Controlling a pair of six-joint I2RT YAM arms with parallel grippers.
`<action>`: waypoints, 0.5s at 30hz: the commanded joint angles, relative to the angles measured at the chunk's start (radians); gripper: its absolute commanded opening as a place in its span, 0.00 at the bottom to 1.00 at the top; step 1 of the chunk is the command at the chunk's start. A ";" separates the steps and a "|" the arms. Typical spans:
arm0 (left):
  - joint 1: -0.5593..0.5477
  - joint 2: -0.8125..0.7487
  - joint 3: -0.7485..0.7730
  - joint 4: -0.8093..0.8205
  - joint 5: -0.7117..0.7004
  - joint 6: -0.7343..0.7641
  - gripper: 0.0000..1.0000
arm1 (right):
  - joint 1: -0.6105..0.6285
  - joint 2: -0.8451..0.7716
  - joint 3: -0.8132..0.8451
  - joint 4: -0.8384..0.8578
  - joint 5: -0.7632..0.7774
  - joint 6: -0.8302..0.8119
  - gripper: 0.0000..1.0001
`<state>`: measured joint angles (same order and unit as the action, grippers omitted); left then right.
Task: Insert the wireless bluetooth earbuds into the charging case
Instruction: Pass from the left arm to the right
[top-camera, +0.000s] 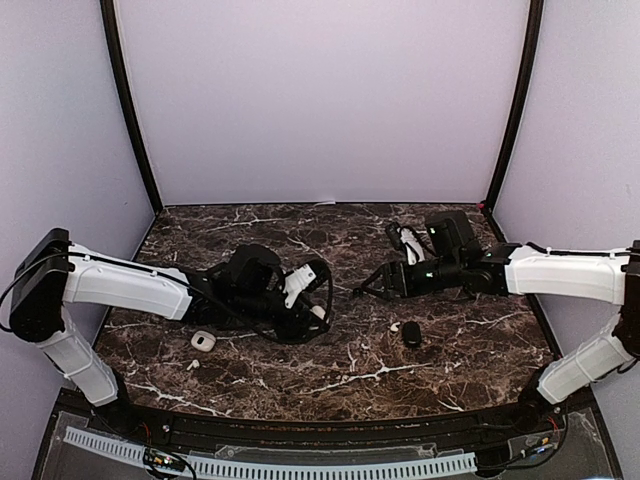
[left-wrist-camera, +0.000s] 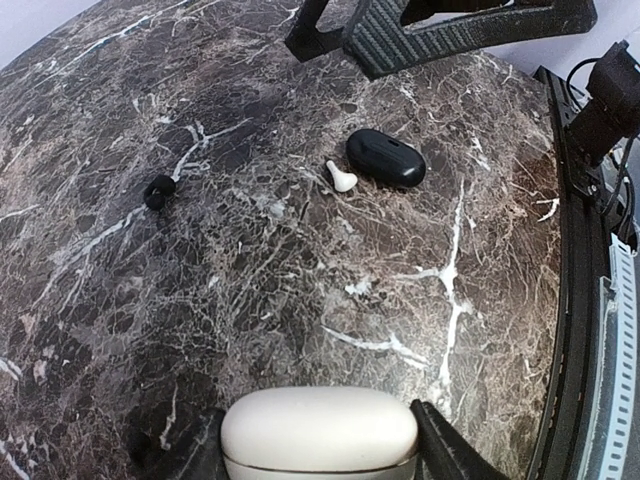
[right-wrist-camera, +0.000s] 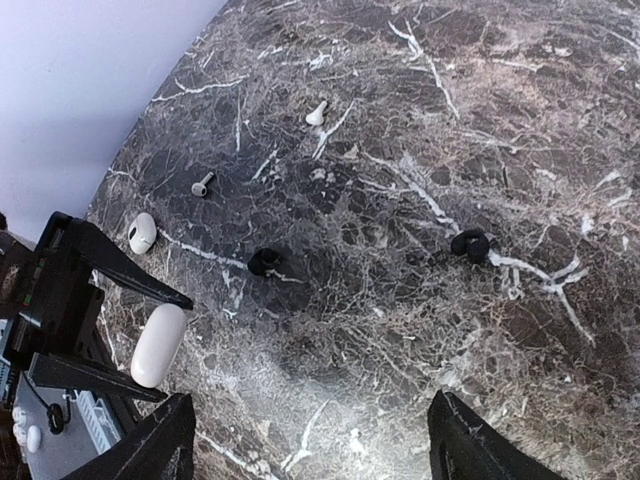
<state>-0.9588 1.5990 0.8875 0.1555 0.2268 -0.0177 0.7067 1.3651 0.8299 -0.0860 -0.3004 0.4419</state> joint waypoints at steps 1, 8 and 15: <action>-0.010 0.007 0.001 0.030 -0.035 0.025 0.48 | -0.006 0.022 0.054 -0.060 -0.067 0.046 0.79; -0.032 0.018 -0.026 0.062 -0.068 0.035 0.49 | -0.006 0.054 0.074 -0.068 -0.138 0.142 0.76; -0.085 0.042 -0.061 0.131 -0.185 0.102 0.50 | -0.002 0.117 0.071 0.023 -0.261 0.259 0.67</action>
<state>-1.0111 1.6257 0.8459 0.2245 0.1307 0.0280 0.7063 1.4536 0.8787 -0.1360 -0.4782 0.6170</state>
